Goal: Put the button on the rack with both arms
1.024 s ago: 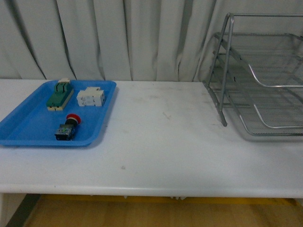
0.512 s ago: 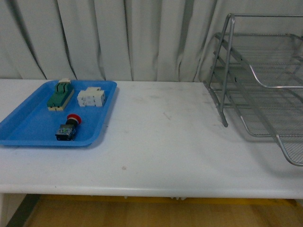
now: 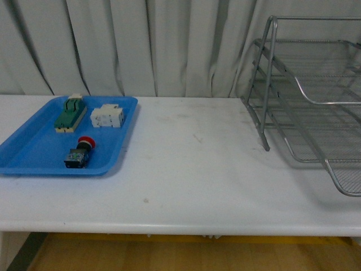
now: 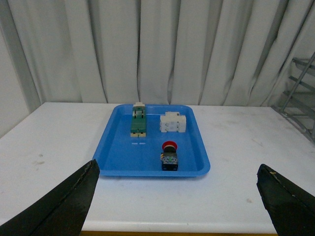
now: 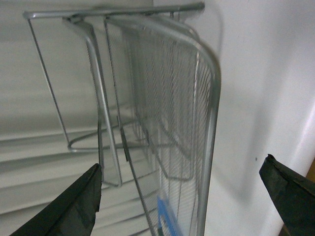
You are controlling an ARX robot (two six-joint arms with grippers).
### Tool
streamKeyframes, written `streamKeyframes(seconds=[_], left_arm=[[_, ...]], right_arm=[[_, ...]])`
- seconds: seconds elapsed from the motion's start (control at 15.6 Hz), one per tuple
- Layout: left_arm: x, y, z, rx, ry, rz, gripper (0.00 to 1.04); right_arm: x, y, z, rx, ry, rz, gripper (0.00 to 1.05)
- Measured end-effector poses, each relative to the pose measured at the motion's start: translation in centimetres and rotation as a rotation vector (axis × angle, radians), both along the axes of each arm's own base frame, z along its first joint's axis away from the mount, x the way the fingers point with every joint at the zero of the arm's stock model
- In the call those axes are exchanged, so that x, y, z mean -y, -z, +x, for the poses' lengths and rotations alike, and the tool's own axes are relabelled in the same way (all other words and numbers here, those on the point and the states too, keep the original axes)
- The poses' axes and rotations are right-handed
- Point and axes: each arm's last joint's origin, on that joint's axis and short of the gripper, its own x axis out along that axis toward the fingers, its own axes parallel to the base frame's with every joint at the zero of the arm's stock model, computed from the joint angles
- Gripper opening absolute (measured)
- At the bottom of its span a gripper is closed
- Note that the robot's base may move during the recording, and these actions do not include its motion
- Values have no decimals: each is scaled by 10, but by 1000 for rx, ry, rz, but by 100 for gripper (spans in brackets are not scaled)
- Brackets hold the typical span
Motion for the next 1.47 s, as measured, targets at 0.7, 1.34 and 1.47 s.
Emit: streamKeyframes(seconds=[0.7,1.34,1.47], left_arm=[[0,0,0,0,0,0,98],[0,0,0,0,1,0,98],[0,0,0,0,0,0,98]], right_arm=[[-106,-136,-113,169,-215,-1413,21],[-147,-109,-126,218,-211,-1533,2],[-146,-105,-126,191,-191,-1535,2]])
